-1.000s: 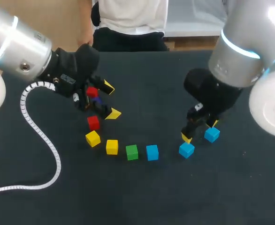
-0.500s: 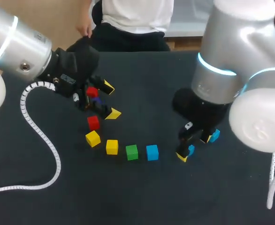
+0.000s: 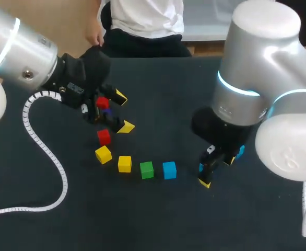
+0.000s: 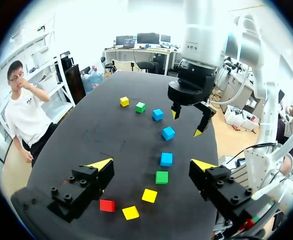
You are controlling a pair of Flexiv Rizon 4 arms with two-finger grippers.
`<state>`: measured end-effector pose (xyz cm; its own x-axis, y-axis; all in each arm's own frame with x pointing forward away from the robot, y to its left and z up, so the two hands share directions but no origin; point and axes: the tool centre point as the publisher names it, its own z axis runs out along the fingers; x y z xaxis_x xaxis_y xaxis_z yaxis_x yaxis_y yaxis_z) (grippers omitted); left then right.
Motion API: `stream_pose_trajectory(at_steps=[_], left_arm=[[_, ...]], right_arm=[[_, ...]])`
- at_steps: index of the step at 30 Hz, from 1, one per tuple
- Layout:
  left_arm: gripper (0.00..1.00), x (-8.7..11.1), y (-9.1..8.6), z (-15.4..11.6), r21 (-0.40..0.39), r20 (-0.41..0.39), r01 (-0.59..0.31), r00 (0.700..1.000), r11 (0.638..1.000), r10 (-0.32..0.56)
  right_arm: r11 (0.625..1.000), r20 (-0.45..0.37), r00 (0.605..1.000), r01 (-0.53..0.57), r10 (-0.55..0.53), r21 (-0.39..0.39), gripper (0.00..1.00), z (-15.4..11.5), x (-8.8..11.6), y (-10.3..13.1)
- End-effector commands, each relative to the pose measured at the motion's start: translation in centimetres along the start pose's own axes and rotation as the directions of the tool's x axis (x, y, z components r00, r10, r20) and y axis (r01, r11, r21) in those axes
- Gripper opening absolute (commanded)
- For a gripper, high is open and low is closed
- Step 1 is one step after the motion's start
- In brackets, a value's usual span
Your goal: Place the blue cubes, place green cubes on the blue cubes, place the yellow cubes on the green cubes, then place the red cubes on the yellow cubes, and place purple cube on the red cubes.
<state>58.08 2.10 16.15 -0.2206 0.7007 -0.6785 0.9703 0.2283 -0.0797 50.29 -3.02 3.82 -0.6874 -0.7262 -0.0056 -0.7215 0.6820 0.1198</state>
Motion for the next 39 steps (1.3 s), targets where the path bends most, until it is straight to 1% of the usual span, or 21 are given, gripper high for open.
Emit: stream_pose_trajectory(at_steps=[1,9,14,30,31,32,33,34,35,36,37,39], left_arm=[[1.00,-0.1,0.1,0.0,0.002,-0.006,0.001,1.000,1.000,-0.001],[1.00,-0.1,0.1,0.0,0.002,-0.006,0.001,1.000,1.000,-0.001],[1.00,-0.1,0.1,0.0,0.002,-0.006,0.001,1.000,1.000,-0.001],[1.00,-0.1,0.1,0.0,0.002,-0.006,0.001,1.000,1.000,-0.001],[1.00,-0.1,0.1,0.0,0.002,-0.006,0.001,1.000,1.000,-0.001],[1.00,-0.1,0.1,0.0,0.002,-0.006,0.001,1.000,1.000,-0.001],[1.00,-0.1,0.1,0.0,0.002,-0.006,0.001,1.000,1.000,-0.001],[1.00,-0.1,0.1,0.0,0.002,-0.006,0.001,1.000,1.000,-0.001],[1.00,-0.1,0.1,0.0,0.002,-0.006,0.001,1.000,1.000,-0.001],[1.00,-0.1,0.1,0.0,0.002,-0.006,0.001,1.000,1.000,-0.001],[1.00,-0.1,0.1,0.0,0.002,-0.006,0.001,1.000,1.000,-0.001],[1.00,-0.1,0.1,0.0,0.002,-0.006,0.001,1.000,1.000,-0.001]], right_arm=[[1.000,-0.002,1.000,0.008,-0.008,-0.005,1.00,0.3,-0.3,-0.1],[1.000,-0.016,0.999,0.030,-0.030,-0.004,1.00,0.7,-1.0,0.1],[0.999,-0.035,0.999,0.034,-0.034,0.002,1.00,1.2,-1.1,-0.4],[0.999,-0.044,0.998,0.045,-0.046,-0.012,1.00,1.9,-1.9,-0.7],[0.999,-0.044,0.998,0.046,-0.047,-0.014,0.96,1.9,-1.9,-0.7],[0.999,-0.045,0.998,0.047,-0.047,-0.015,0.82,2.0,-1.9,-0.7],[0.999,-0.045,0.998,0.048,-0.049,-0.017,0.75,2.1,-1.9,-0.7],[0.999,-0.046,0.998,0.048,-0.049,-0.019,0.63,2.2,-1.9,-0.8],[0.999,-0.047,0.998,0.048,-0.049,-0.020,0.59,2.2,-1.9,-0.8],[0.999,-0.047,0.998,0.048,-0.049,-0.021,0.57,2.3,-2.0,-0.9],[0.999,-0.048,0.998,0.048,-0.049,-0.021,0.51,2.3,-2.0,-0.9],[0.999,-0.048,0.998,0.049,-0.050,-0.023,0.48,2.4,-2.0,-1.0]])
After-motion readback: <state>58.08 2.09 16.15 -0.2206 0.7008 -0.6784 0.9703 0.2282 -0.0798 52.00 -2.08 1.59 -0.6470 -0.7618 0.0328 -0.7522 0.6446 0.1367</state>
